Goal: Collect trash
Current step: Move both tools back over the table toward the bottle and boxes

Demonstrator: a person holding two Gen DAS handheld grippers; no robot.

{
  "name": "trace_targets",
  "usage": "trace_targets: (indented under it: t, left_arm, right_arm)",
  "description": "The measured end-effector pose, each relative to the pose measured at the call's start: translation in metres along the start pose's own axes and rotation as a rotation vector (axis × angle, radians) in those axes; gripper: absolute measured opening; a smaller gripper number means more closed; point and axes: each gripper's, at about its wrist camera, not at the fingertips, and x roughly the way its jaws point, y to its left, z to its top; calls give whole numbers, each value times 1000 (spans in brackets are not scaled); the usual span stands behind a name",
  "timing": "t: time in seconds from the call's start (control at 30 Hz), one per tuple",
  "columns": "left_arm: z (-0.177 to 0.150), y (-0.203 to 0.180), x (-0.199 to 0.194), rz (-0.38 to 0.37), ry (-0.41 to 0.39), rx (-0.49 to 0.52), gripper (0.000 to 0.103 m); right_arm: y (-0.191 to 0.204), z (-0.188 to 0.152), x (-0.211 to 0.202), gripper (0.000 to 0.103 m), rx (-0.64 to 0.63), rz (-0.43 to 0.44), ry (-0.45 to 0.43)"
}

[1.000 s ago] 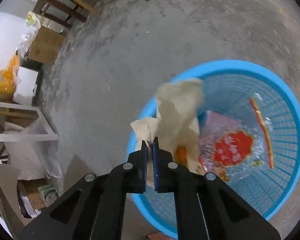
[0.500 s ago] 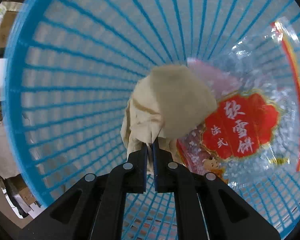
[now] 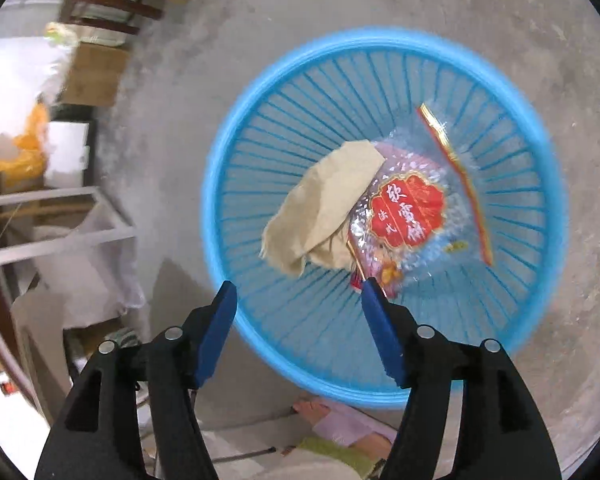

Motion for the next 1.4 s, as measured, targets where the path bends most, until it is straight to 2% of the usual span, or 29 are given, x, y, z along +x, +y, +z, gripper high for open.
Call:
trace_targets:
  t: [0.17,0.33,0.43,0.6,0.77,0.93,1.07,1.27,1.4]
  left_arm:
    - [-13,-7,-20,4,-43,35,72]
    - [-29,-14,-27,9,-53,58,76]
    - [-41,-22,-21,-8,-35,64,78]
    - [-56,-34,-9,-19,-19,71,79]
    - [-73,-45,0,-28,0,101,79]
    - [-85,-50,4,-70,46,122,80]
    - [-90,-53,6,-85,53,140,80]
    - [-90,-54,9,-99,54,163,80]
    - [-84,-52,6,-126,35,175,80]
  right_arm:
    - [19,-20,-69,66,-120,78,-56]
    - [74,-78,-129,72,-378,118,-110]
    - [118,-122,-165,78,-574,124,-160]
    - [197,-208,-197,83,-931,85,-239]
    - [255,-287,-222,94,-1183,70,-306]
    - [289,-353,-225,97,-1368,58,-380]
    - [309,-385,-209,97,-1498,43,-373]
    - [338,-418,-188,97,-1651,87,-305]
    - [366,-439,-164,97,-1785,68,-259]
